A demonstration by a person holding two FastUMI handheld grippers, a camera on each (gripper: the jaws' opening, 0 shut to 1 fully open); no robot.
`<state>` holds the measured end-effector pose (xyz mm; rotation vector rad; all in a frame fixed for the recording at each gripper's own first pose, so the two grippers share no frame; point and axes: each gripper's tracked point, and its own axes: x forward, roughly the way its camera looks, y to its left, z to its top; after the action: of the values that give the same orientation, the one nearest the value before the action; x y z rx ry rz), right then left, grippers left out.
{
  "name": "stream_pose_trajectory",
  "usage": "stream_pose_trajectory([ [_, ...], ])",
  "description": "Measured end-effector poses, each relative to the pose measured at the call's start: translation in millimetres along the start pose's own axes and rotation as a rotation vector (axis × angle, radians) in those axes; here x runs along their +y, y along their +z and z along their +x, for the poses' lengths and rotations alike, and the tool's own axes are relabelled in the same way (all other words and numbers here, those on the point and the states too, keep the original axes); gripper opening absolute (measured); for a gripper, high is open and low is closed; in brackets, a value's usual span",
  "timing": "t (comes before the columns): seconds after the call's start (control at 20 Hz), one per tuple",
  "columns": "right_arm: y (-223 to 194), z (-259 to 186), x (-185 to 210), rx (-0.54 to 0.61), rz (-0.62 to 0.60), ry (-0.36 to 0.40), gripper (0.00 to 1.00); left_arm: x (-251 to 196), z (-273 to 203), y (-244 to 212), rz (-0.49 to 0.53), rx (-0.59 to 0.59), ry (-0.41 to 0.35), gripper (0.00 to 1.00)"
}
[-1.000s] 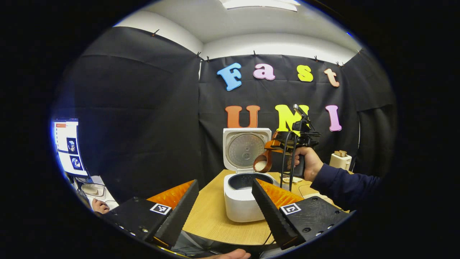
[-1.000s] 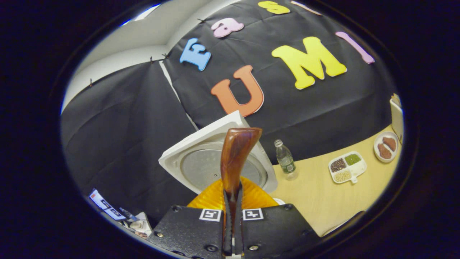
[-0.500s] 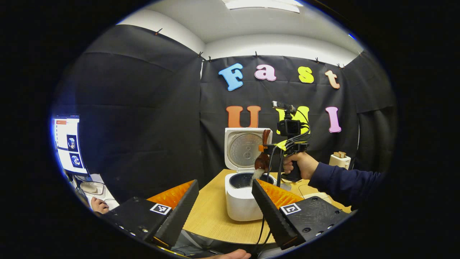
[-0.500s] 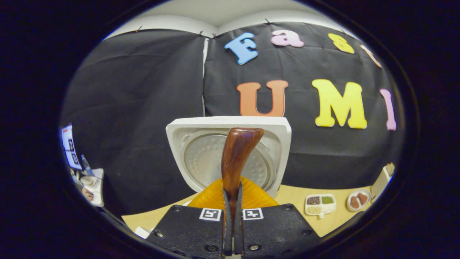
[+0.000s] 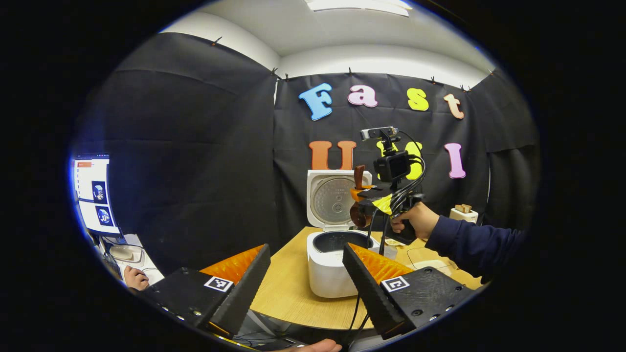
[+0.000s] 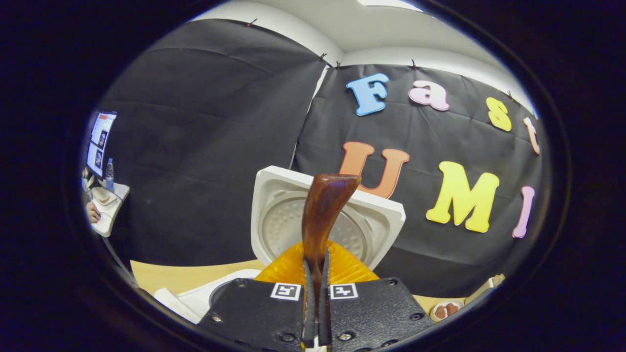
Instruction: Close the left gripper, press the button to open the rice cooker; take a wooden spoon from the chopstick holder with the right hand, scoop a spoonful of rice and pour it into the rice cooker, then put the wooden spoon back into the chopstick holder.
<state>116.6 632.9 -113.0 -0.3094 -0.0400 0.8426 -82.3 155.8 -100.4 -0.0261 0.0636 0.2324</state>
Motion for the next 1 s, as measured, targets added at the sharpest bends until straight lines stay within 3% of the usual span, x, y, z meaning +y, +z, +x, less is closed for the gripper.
stream_pose_trajectory([
  [0.2, 7, -28, -17, -0.032, 0.045, 0.024, 0.08, -6, 0, 10, -0.013, -0.021, 0.023, 0.94],
  [0.65, 13, -125, -93, -0.088, 0.175, 0.003, 0.10, -53, 7, 24, -0.009, -0.043, -0.022, 0.94],
  [1.0, 1, -205, -170, -0.108, 0.254, -0.095, 0.11, -91, 20, 33, -0.005, -0.062, -0.057, 0.94],
])
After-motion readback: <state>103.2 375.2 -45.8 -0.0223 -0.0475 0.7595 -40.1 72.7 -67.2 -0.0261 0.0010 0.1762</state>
